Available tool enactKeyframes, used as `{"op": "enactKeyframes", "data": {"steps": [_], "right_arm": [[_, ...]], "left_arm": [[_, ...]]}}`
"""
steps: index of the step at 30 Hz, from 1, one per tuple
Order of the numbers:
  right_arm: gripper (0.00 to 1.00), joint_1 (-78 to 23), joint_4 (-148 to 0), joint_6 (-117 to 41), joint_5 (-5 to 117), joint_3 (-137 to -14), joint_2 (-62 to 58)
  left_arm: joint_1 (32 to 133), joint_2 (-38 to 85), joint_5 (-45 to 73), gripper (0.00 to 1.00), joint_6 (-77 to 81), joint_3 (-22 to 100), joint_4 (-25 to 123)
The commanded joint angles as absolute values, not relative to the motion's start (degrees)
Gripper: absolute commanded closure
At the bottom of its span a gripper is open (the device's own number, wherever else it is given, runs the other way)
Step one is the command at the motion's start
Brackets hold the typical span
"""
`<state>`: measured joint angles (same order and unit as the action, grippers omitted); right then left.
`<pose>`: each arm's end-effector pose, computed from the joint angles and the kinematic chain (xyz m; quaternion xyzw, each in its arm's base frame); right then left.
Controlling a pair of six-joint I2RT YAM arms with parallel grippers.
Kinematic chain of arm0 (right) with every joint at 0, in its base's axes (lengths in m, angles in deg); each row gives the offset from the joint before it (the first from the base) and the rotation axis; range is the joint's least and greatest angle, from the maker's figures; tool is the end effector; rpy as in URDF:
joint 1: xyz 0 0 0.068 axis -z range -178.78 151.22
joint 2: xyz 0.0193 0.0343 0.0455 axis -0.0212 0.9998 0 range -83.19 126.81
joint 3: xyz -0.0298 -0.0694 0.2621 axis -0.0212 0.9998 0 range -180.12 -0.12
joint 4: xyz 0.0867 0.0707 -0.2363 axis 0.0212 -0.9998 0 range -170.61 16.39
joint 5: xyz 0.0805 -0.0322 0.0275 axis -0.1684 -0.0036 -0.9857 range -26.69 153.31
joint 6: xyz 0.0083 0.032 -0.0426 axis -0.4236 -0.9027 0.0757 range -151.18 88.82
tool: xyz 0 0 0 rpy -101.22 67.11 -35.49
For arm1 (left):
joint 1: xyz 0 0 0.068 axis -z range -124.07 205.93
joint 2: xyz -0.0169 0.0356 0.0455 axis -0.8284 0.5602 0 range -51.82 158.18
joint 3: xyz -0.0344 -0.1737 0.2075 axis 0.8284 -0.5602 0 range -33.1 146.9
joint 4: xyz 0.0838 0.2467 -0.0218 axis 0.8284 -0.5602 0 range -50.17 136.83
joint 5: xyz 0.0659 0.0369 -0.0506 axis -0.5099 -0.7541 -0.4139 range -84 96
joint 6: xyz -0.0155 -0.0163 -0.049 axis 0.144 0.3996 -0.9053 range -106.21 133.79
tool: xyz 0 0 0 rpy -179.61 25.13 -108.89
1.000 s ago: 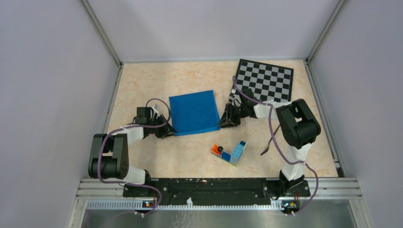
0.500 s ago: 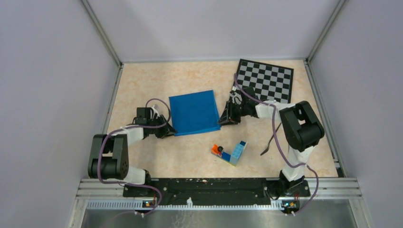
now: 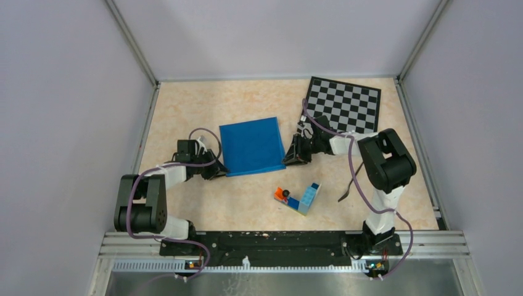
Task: Fold the napkin into a case and place the utensils inside
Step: Smooth out the square-folded napkin at the center of the board, then pick up the top corner of the square-folded napkin from the center of the board.
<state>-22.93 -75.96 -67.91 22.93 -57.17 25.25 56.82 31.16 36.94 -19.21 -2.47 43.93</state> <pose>0.3220 0.1697 0.1284 -0.0090 0.8983 0.4308 0.0856 0.2442 -0.0221 0.1323 -0.1778 0.9060 -0.3274 0.2011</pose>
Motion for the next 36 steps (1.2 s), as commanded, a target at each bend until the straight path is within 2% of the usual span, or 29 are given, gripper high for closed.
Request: {"op": "enactKeyframes", "data": {"steps": [1,14,28,31,36], "right_arm": [[0.69,-22.9,-74.0,-68.0,22.6,-57.0,25.2],[0.7,-23.0,-68.5,-72.0,19.9,-56.2,25.3],[0.87,-22.9,-71.6,-70.1,23.5,-57.6,25.5],[0.8,-23.0,-71.6,-70.1,23.6,-57.6,25.9],[0.78,-23.0,-71.5,-70.3,23.8,-57.7,26.7]], "left_arm": [[57.5,31.3,33.7,0.73,-18.0,-4.5,41.5],[58.3,31.4,33.4,0.74,-18.6,-4.8,42.0],[58.6,29.9,33.4,0.74,-18.6,-4.7,41.1],[58.6,29.3,33.0,0.74,-18.4,-4.7,40.7],[58.6,29.1,33.2,0.74,-18.5,-4.7,40.7]]}}
